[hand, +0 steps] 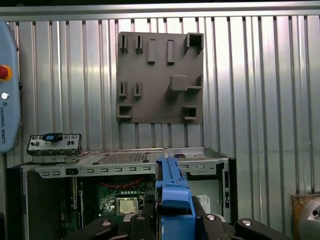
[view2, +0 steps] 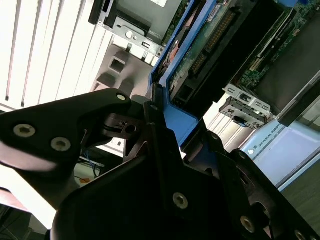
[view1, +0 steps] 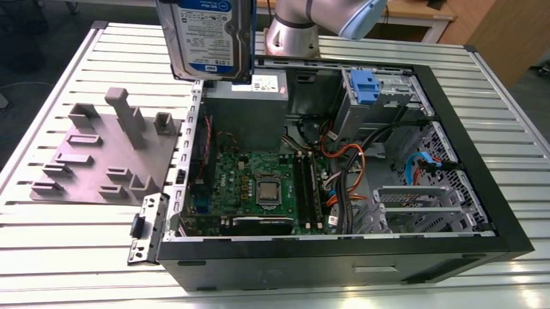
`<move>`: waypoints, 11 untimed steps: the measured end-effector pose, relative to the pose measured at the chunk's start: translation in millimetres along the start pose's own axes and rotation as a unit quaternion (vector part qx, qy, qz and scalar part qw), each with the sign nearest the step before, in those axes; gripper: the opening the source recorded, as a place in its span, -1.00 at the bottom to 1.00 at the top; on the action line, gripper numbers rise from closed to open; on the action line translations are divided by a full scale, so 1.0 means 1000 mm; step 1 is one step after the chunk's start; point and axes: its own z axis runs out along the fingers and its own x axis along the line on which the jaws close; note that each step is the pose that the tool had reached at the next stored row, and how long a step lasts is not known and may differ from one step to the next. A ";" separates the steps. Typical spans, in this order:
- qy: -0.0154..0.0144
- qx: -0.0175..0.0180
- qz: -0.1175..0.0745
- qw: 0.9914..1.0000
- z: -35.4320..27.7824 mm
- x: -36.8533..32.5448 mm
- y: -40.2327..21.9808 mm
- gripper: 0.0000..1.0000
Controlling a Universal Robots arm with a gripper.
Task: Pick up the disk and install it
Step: 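Pick up the disk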
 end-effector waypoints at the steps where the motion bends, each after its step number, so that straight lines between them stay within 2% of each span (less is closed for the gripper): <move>1: 0.000 0.000 0.000 1.000 0.0000 -0.0001 -0.0013 -0.27; 11: 0.000 0.000 0.000 1.000 0.0000 -0.0009 -0.0153 -0.27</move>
